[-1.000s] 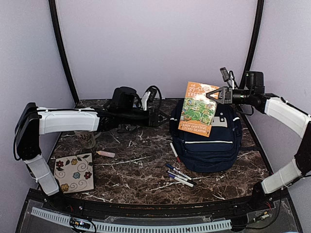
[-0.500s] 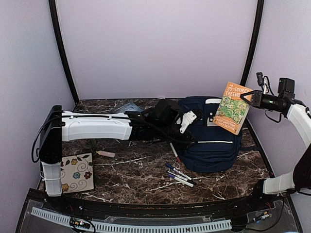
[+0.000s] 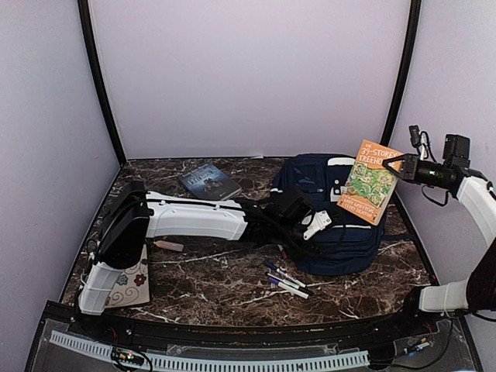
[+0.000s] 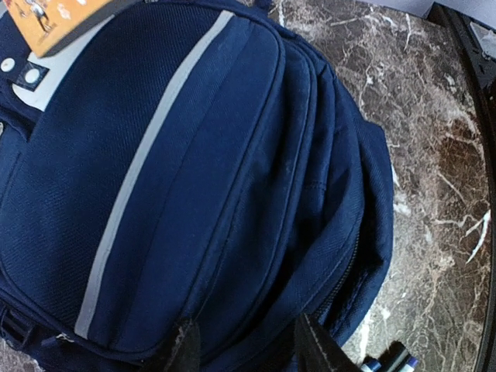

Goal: Pack the student bag
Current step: Pick up the largest pocket of the bag from the student bag.

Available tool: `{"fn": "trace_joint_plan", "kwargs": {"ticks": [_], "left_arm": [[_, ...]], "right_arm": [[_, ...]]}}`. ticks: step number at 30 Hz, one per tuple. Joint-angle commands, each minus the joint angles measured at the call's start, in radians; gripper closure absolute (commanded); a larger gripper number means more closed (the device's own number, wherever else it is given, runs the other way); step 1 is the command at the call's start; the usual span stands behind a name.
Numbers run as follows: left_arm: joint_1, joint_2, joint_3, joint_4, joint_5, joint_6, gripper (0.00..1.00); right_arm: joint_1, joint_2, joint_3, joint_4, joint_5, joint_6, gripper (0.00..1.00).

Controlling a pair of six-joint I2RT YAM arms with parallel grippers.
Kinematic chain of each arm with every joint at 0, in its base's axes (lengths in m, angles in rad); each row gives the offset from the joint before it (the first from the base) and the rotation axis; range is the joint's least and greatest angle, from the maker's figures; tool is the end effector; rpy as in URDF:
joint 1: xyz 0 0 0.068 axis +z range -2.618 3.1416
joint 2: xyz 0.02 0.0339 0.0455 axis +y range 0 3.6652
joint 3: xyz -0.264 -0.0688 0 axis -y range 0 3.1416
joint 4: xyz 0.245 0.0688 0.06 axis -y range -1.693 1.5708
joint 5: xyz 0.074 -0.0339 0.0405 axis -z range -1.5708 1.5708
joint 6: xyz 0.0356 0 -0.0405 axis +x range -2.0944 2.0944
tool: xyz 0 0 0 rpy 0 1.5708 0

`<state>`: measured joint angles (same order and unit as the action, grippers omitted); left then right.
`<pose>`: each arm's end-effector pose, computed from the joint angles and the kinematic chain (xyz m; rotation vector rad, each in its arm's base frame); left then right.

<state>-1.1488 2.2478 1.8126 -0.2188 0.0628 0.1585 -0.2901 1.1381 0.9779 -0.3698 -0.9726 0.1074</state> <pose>0.2109 -0.4751 0.2038 1.4228 1.7990 -0.6011 0.2402 -0.0410 0.3258 -0.1867 1.9510 0.8894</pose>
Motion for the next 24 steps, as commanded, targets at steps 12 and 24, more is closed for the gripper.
{"fn": "trace_joint_plan", "kwargs": {"ticks": [12,24], "left_arm": [[-0.019,0.162,0.164,0.024,-0.07,0.043,0.73],[-0.032,0.27,0.259,0.079,-0.202,0.128,0.54]], "right_arm": [[-0.004,-0.054,-0.054,0.113,-0.044,0.04,1.0],[-0.004,-0.049,-0.068,0.129,-0.044,0.049,1.0]]}}
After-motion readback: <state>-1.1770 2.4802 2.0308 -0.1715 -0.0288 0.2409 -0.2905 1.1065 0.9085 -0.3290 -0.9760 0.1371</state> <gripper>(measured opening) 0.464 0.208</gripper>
